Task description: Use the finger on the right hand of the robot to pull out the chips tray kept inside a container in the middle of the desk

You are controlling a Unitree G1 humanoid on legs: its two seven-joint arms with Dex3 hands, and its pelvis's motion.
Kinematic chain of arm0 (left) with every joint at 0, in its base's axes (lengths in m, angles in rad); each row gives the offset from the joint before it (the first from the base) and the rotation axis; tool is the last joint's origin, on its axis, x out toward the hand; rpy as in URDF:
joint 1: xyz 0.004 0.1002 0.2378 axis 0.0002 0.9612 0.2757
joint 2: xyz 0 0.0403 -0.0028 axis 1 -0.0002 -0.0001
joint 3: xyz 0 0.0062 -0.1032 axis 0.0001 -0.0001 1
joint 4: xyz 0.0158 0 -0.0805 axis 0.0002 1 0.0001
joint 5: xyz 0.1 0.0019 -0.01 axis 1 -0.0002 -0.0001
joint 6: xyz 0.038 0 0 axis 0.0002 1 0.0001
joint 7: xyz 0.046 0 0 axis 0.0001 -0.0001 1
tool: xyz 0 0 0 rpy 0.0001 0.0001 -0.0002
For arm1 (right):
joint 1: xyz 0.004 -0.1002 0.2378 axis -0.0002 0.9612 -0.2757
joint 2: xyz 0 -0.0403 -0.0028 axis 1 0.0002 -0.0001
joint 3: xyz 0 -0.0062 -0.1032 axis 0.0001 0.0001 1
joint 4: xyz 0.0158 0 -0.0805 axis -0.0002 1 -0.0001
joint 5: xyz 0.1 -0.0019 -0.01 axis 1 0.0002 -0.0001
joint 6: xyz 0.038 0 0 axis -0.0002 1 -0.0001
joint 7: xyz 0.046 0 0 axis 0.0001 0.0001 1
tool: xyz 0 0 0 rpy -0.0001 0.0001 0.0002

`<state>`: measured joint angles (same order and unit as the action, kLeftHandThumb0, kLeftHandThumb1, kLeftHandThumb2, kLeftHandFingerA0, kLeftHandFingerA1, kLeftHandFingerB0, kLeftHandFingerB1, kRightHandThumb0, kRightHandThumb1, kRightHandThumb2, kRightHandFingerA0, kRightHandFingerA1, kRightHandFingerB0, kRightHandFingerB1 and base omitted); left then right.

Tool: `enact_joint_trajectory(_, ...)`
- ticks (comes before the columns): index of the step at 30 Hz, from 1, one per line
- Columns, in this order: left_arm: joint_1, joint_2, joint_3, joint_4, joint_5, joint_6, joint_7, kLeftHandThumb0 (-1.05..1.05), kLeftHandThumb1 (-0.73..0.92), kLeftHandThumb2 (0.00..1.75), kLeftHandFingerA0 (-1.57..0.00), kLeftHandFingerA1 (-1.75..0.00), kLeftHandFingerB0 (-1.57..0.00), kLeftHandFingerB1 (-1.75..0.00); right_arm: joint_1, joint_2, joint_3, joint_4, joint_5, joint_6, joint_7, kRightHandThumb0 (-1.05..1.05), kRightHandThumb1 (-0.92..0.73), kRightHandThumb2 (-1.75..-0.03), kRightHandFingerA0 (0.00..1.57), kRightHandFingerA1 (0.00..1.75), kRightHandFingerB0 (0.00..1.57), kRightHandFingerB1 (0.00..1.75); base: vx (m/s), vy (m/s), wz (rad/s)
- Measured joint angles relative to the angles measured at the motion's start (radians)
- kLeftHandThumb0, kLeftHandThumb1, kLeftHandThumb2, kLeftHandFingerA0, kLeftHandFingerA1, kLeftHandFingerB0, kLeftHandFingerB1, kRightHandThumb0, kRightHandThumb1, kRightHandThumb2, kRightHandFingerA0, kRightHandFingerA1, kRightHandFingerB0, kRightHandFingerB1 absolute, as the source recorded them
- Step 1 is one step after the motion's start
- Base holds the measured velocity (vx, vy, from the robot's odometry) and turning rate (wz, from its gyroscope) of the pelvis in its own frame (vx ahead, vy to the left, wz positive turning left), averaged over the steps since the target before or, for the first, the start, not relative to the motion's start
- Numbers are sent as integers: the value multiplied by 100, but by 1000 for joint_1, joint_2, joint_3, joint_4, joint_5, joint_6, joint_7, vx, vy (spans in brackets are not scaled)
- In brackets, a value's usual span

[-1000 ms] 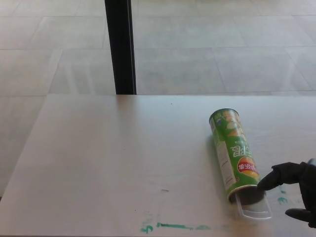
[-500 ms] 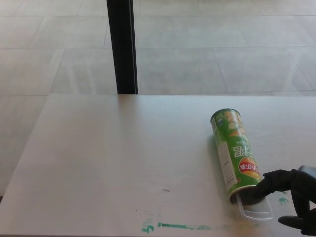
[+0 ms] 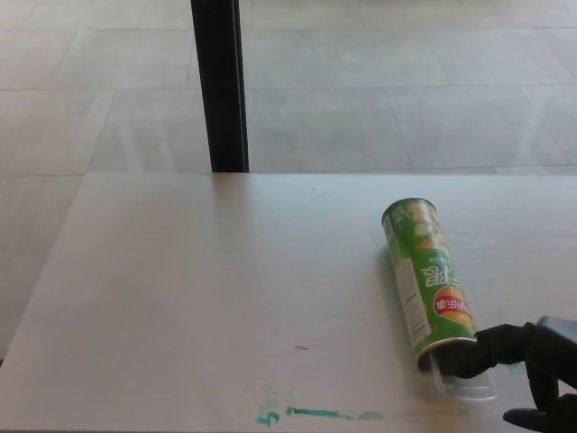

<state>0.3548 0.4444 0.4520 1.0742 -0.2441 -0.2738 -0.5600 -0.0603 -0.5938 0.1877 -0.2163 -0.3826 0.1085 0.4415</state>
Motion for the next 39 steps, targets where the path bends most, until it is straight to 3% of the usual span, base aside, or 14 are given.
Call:
enact_joint_trajectory(6,-2,0,0,2,-3,0,-9,-69,75,62,-39,-64,-35,-41,-5,28,21,-10,-6,-1,0,-4,-63,-54,67,173,63,49,0,0,0)
enact_joint_trajectory(7,-4,0,0,5,-3,0,-9,-70,74,62,-38,-65,-38,-44,-6,30,23,-10,-7,-1,0,-6,-61,-65,88,154,64,56,0,0,0)
enact_joint_trajectory(17,-1,0,0,-12,-10,0,-10,-69,74,62,-37,-65,-36,-44,-27,20,39,118,-54,-1,-12,-9,-66,-57,77,158,60,50,0,0,0)
enact_joint_trajectory(20,-5,0,0,-9,-12,1,-11,-69,73,62,-38,-66,-37,-45,-35,13,38,167,-65,-11,-23,-8,-65,-56,64,162,59,48,0,0,0)
enact_joint_trajectory(21,-5,0,0,-8,-13,1,-11,-69,73,62,-38,-66,-37,-45,-39,11,38,177,-67,-18,-25,-8,-65,-56,64,162,59,48,0,0,0)
enact_joint_trajectory(22,-5,-1,0,-10,-13,1,-11,-69,75,62,-36,-67,-33,-44,-42,10,38,183,-67,-22,-28,-13,-64,-61,82,157,63,54,0,0,0)
enact_joint_trajectory(23,-5,-2,0,-13,-14,1,-11,-69,75,62,-36,-67,-33,-44,-45,10,37,190,-68,-28,-30,-13,-64,-61,82,157,63,54,0,0,0)
enact_joint_trajectory(24,-3,-2,0,-16,-14,1,-11,-69,74,62,-38,-66,-34,-43,-47,10,37,196,-68,-34,-32,-8,-64,-56,65,164,58,48,0,0,0)
enact_joint_trajectory(25,-2,-2,0,-18,-14,1,-11,-69,74,62,-37,-67,-34,-44,-47,10,36,198,-68,-38,-33,-8,-64,-57,65,165,58,48,0,0,0)
enact_joint_trajectory(26,-1,-2,0,-18,-14,1,-11,-69,75,62,-36,-65,-33,-42,-47,10,36,199,-68,-39,-34,-12,-63,-62,85,156,62,53,0,0,0)
enact_joint_trajectory(35,5,-3,-3,-32,-14,1,-13,-70,76,63,-33,-65,-32,-43,-45,10,45,196,-89,-68,-52,-7,-63,-61,86,158,64,53,0,0,0)
enact_joint_trajectory(36,6,-3,-3,-33,-14,1,-15,-71,75,62,-36,-65,-34,-42,-45,10,48,196,-92,-73,-55,-2,-63,-56,68,166,60,49,0,0,0)
enact_joint_trajectory(39,2,-3,-2,-32,-15,1,-18,-71,75,63,-36,-66,-32,-43,-45,16,58,195,-98,-80,-61,-4,-61,-57,72,163,60,49,0,0,0)
